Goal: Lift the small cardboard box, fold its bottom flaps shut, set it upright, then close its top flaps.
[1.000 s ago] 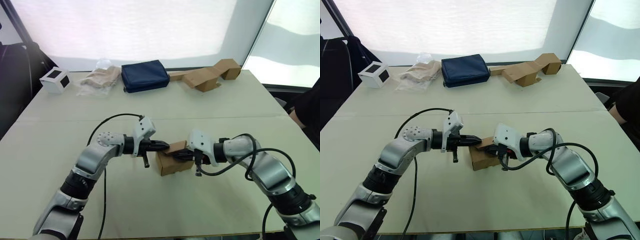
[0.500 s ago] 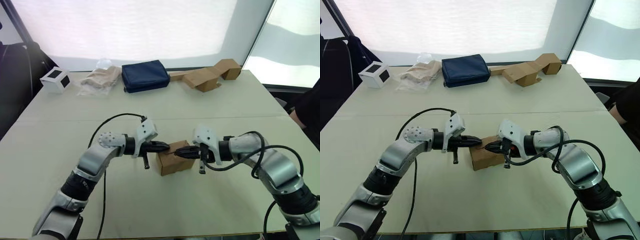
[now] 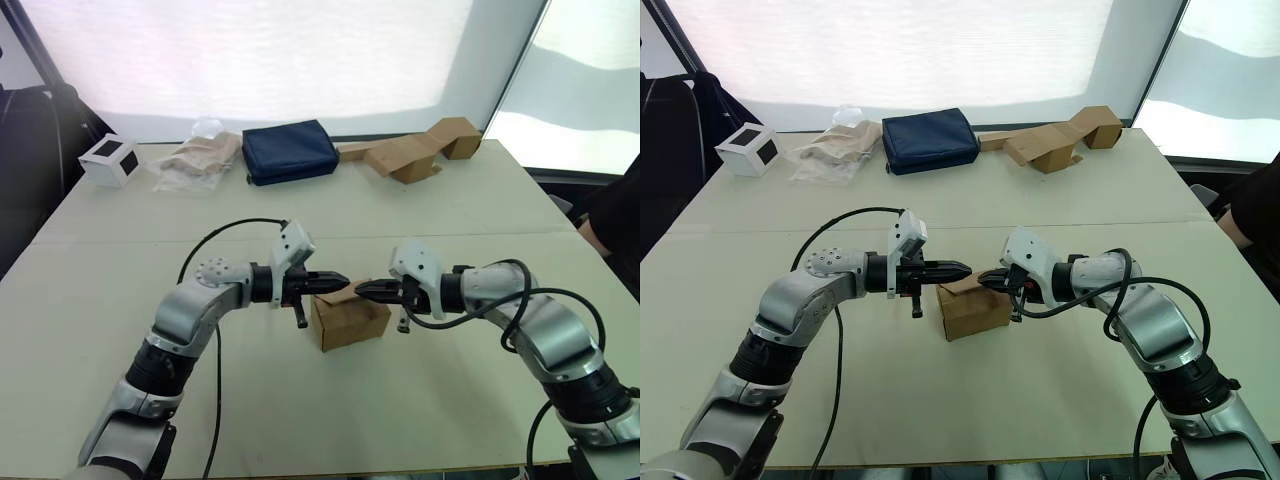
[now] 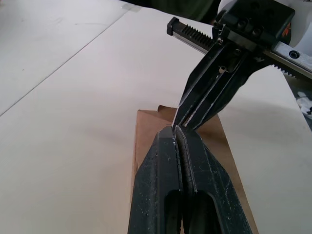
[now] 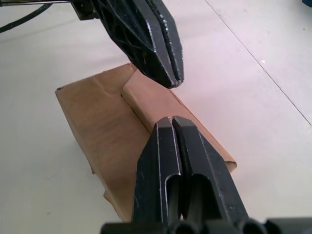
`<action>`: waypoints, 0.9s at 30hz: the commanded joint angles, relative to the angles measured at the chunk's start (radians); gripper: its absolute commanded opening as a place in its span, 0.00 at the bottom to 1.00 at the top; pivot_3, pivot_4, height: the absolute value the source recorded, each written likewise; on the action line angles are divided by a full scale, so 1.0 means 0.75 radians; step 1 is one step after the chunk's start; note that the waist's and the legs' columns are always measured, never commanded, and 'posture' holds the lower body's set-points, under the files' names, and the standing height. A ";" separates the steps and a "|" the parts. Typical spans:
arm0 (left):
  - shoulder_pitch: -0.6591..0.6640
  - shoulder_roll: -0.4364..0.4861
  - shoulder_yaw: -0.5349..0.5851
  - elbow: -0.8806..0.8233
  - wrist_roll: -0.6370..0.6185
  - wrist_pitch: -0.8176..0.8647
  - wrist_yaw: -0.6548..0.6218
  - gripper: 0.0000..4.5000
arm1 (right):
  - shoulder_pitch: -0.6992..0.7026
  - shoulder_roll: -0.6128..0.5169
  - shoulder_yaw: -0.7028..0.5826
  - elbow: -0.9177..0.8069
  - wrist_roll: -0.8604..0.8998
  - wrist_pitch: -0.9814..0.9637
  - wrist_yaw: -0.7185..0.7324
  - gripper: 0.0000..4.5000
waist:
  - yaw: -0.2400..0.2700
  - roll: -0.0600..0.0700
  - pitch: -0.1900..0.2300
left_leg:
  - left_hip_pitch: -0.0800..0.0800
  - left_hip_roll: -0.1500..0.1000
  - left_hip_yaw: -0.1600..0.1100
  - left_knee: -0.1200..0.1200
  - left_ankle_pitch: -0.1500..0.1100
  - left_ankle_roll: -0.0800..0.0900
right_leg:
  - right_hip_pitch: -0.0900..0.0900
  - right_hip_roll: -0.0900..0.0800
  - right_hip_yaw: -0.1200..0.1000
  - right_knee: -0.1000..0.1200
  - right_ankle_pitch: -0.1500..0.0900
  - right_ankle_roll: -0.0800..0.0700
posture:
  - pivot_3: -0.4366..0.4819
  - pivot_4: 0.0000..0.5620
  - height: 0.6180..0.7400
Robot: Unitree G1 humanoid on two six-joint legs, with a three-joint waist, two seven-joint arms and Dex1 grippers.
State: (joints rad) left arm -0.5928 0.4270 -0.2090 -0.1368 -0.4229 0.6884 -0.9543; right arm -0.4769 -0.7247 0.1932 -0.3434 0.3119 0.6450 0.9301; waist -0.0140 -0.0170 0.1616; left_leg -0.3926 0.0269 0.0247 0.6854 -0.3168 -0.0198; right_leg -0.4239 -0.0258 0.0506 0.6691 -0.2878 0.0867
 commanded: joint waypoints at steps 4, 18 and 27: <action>0.025 0.033 -0.050 -0.006 0.058 -0.063 -0.014 0.01 | -0.009 0.002 0.050 0.006 -0.059 -0.046 -0.002 0.00 | 0.001 0.000 0.000 | 0.000 0.000 0.000 0.000 0.000 0.000 | 0.000 0.000 0.000 0.000 0.000 0.000 | 0.48 0.27 1.00; 0.064 0.065 -0.105 -0.001 0.126 -0.117 -0.028 0.01 | 0.001 0.005 0.079 0.020 -0.102 -0.061 0.016 0.00 | 0.001 0.000 0.000 | 0.000 0.000 0.000 0.000 0.000 0.000 | 0.000 0.000 0.000 0.000 0.000 0.000 | 0.48 0.27 1.00; 0.069 0.061 -0.091 -0.002 0.118 -0.114 -0.022 0.01 | 0.007 0.001 0.075 0.019 -0.102 -0.058 0.019 0.00 | 0.001 0.000 0.000 | 0.000 0.000 0.000 0.000 0.000 0.000 | 0.000 0.000 0.000 0.000 0.000 0.000 | 0.48 0.27 1.00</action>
State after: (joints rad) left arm -0.5479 0.4688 -0.2839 -0.1225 -0.3360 0.6038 -0.9738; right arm -0.4744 -0.7243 0.2564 -0.3233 0.2382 0.6045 0.9412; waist -0.0135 -0.0170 0.1616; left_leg -0.3925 0.0267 0.0248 0.6854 -0.3168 -0.0198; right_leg -0.4238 -0.0256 0.0506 0.6691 -0.2878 0.0867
